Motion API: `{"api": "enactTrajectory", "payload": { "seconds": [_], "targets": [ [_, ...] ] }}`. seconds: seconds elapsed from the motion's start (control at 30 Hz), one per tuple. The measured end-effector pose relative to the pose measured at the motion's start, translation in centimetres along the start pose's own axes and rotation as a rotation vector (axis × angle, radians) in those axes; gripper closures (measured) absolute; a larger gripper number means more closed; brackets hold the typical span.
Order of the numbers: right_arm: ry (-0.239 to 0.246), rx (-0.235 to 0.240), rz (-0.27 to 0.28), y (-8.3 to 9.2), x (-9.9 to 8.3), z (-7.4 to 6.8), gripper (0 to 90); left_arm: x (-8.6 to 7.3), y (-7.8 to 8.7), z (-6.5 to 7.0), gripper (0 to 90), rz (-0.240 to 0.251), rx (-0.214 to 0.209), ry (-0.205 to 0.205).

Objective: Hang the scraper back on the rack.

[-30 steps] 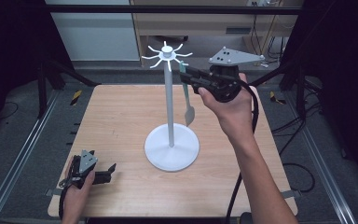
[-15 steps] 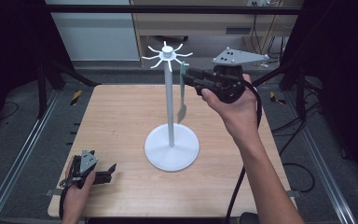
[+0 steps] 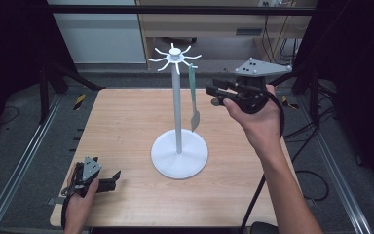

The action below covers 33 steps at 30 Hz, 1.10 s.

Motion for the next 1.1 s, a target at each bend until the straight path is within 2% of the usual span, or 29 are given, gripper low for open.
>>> {"api": "enactTrajectory", "payload": {
  "seconds": [0.2,0.33,0.47,0.57,0.67,0.8,0.97,1.1],
  "targets": [
    [-0.039,-0.057,-0.031,0.2,-2.1,1.4,62.1,0.0,0.0,0.0,2.4,0.0,-0.001,0.0],
    [-0.07,-0.108,-0.05,0.4,-3.6,2.2,53.0,-0.1,0.0,-0.2,2.4,-0.003,0.002,0.003],
    [-0.097,-0.137,-0.06,0.9,-5.0,2.8,42.8,-0.1,0.0,-0.2,2.4,-0.003,0.005,0.003],
    [-0.105,-0.181,-0.065,1.2,-5.9,2.9,35.9,-0.1,0.0,-0.2,2.4,-0.004,0.003,0.003],
    [-0.094,-0.251,-0.075,1.4,-7.0,2.9,28.7,-0.1,0.0,-0.2,2.4,-0.005,0.003,0.004],
    [-0.115,-0.284,-0.085,1.5,-8.7,2.9,22.3,-0.1,0.0,-0.3,2.4,-0.008,0.003,0.003],
    [-0.116,-0.315,-0.109,1.4,-10.6,2.7,17.0,-0.1,0.0,-0.3,2.4,-0.008,0.007,0.004],
    [-0.13,-0.321,-0.114,0.9,-12.0,2.5,14.2,-0.1,0.0,-0.3,2.4,-0.008,0.007,0.006]
  ]
}}
Point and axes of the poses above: each handheld gripper's, and its own axes: y roughly backward along the jaws, x roughly out of its top, z roughly to its right, the point moved 2 cm from there along -y, roughly forward along the jaws, and after that the axes turned 14 degrees about -z, right-handed, at the moved point
